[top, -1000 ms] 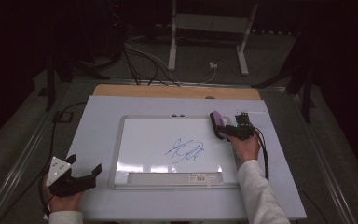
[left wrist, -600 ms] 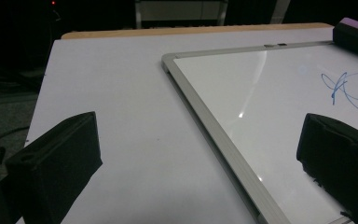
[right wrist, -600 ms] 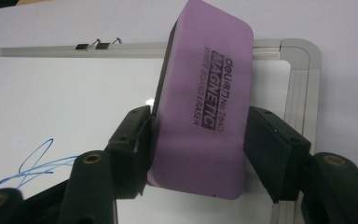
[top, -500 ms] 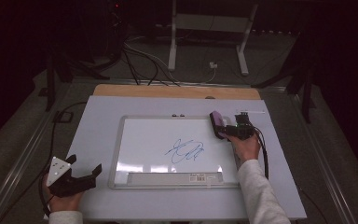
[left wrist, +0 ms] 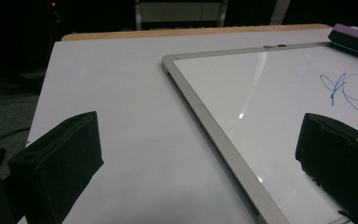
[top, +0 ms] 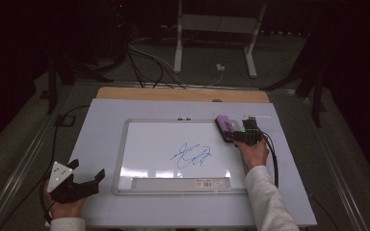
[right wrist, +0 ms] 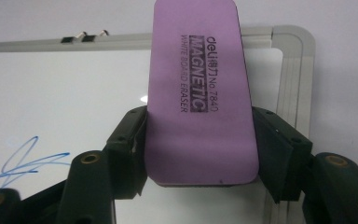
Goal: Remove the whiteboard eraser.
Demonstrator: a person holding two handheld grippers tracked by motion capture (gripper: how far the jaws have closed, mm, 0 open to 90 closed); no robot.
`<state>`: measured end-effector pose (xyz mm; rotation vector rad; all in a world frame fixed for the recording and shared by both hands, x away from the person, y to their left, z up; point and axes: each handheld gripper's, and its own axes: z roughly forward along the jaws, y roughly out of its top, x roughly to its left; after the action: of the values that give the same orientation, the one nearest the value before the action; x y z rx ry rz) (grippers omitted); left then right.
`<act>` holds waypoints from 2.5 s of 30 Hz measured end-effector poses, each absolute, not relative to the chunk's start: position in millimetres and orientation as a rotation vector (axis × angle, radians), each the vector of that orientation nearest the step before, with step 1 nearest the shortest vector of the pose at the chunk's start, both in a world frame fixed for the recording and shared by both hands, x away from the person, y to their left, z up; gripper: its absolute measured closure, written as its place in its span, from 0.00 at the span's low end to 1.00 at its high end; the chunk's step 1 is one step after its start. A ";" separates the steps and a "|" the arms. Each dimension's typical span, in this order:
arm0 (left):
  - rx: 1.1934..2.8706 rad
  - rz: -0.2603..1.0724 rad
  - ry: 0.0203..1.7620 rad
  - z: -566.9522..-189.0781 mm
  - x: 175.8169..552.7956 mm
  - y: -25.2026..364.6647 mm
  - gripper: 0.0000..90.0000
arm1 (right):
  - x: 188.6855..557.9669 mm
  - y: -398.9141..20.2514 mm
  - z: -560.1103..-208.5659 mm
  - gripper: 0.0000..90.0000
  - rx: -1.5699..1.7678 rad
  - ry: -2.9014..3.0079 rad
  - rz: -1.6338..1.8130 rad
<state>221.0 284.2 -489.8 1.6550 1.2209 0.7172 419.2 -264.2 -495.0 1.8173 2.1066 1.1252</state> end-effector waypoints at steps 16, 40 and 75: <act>1.658 0.726 1.221 -489.3 219.2 283.8 0.01 | 397.1 -244.9 -474.6 0.45 1.578 2.207 1.082; 1.650 0.733 1.221 -488.6 217.9 285.4 0.01 | 362.6 -181.4 -475.5 0.45 1.229 2.398 0.941; 1.653 0.728 1.226 -490.6 219.0 284.1 0.01 | 351.0 -179.6 -480.3 0.08 1.152 2.416 0.867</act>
<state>219.0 284.1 -490.6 1.6531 1.2264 0.7279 351.0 -179.6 -480.3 1.1524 2.4159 0.8672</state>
